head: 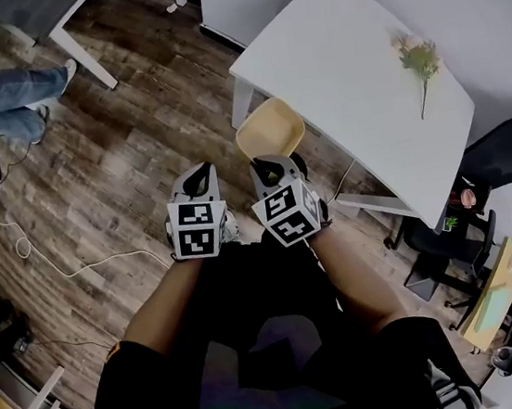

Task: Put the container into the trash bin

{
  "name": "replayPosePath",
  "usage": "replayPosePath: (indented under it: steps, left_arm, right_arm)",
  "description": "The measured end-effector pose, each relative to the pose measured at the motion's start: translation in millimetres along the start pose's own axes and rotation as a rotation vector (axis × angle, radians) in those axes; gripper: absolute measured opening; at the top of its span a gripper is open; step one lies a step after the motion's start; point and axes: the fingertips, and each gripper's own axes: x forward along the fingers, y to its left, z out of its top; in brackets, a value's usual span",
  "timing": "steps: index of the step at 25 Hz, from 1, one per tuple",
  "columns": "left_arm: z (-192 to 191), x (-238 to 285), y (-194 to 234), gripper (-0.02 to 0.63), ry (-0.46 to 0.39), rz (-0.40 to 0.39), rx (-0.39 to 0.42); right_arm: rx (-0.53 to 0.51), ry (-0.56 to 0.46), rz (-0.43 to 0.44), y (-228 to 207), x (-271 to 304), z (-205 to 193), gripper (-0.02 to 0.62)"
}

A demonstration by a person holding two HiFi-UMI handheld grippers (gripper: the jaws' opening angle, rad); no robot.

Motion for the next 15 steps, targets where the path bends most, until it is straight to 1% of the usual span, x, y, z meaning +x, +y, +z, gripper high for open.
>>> replayPosePath:
  steps: [4,7,11,15]
  left_arm:
    - [-22,4,6,0.009,0.056,0.008,0.008]
    - [-38,15,0,0.009,0.097,-0.005,0.017]
    - [-64,41,-22,0.009,0.166,-0.050,0.038]
    - [-96,72,-56,0.009,0.239,-0.119,0.075]
  right_arm:
    - [0.052,0.016,0.069,19,19,-20,0.032]
    - [0.099,0.042,0.112,26,32,-47,0.032]
    - [0.157,0.109,0.140,25,48,-103,0.032]
    - [0.206,0.177,0.144,13,62,-166,0.032]
